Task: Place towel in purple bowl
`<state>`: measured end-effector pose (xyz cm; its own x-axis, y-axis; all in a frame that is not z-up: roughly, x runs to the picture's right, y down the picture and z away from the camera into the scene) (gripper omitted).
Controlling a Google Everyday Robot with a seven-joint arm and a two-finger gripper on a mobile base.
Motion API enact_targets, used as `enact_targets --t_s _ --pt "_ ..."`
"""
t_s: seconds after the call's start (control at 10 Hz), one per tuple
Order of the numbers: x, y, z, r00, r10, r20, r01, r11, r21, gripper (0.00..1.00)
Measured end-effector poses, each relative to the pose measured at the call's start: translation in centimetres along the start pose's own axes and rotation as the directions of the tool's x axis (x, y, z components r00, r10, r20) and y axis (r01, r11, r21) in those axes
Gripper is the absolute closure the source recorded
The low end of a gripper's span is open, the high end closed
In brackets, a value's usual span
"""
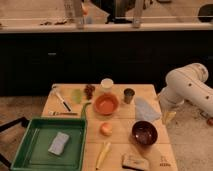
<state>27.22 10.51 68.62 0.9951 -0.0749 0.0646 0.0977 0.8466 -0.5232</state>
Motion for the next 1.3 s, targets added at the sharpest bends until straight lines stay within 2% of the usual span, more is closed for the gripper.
enact_targets --t_s 0.4,0.7,0.9,1.0,1.3 --pt "-2.0 -0.8 1.3 0.988 -0.148 0.032 0.149 0.988 -0.031 0.2" --pt "-3.6 -2.0 3.6 0.962 -0.27 0.031 0.272 0.96 -0.061 0.2" --pt "-4.5 -2.9 5.0 0.947 -0.319 0.028 0.32 0.944 -0.082 0.2" --pt "-4.7 -3.3 5.4 0.943 -0.331 0.027 0.332 0.939 -0.087 0.2" --pt "-4.7 -4.8 7.1 0.94 -0.339 0.02 0.339 0.934 -0.114 0.2"
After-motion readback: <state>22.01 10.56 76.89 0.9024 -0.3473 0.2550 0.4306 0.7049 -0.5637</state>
